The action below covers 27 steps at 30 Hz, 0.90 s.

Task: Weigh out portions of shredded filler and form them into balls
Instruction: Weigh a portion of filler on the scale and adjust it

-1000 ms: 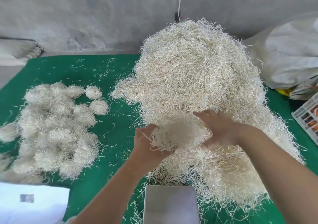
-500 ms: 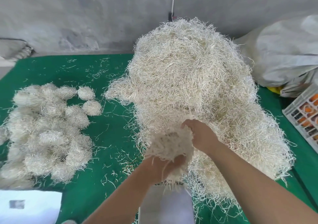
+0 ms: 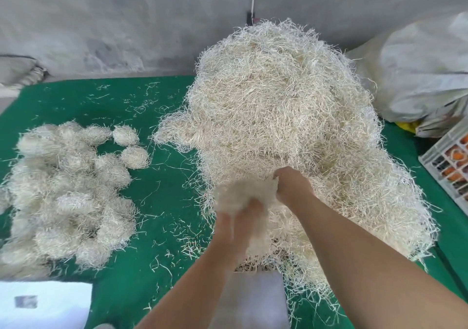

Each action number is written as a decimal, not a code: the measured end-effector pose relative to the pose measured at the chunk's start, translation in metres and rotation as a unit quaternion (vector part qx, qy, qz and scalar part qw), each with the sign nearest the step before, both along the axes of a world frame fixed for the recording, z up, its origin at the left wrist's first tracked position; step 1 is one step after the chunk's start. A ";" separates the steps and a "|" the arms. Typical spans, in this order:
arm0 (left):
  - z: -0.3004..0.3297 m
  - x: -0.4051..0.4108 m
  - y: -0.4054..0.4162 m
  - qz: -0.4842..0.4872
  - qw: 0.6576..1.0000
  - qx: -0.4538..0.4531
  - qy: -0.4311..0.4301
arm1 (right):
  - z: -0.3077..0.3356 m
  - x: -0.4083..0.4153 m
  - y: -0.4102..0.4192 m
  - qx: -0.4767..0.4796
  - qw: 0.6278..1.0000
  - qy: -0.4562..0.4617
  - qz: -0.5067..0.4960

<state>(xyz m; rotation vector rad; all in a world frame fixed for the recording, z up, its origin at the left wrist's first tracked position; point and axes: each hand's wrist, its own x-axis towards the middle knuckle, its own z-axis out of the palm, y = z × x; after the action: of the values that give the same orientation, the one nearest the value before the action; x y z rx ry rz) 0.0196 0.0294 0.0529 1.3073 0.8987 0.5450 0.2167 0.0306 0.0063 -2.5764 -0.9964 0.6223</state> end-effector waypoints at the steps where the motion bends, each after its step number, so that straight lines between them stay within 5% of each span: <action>1: 0.002 0.000 0.006 0.057 0.998 -0.020 -0.004 | 0.005 -0.001 -0.002 -0.002 1.000 -0.017 0.011; 7: -0.016 -0.025 0.078 0.222 0.965 -0.107 0.091 | 0.023 0.033 -0.040 0.052 0.989 0.035 0.133; 12: -0.026 -0.040 0.101 0.249 0.957 -0.082 0.126 | 0.058 0.042 -0.063 0.097 0.962 0.217 0.135; 17: -0.038 -0.047 0.104 0.204 0.961 -0.033 0.183 | 0.060 0.054 -0.067 0.119 0.956 0.267 -0.024; 21: -0.048 -0.069 0.105 0.235 0.955 -0.069 0.168 | 0.046 0.080 -0.068 0.247 0.853 0.352 -0.296; 27: -0.057 -0.099 0.107 0.236 0.949 -0.067 0.197 | 0.044 0.079 -0.068 0.219 0.804 0.403 -0.379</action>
<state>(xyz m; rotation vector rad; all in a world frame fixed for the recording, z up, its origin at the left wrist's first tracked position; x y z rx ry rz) -0.0791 0.1364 -0.0045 1.0914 1.5774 0.5864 0.2956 -0.0378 0.0505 -1.7395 0.1806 0.9541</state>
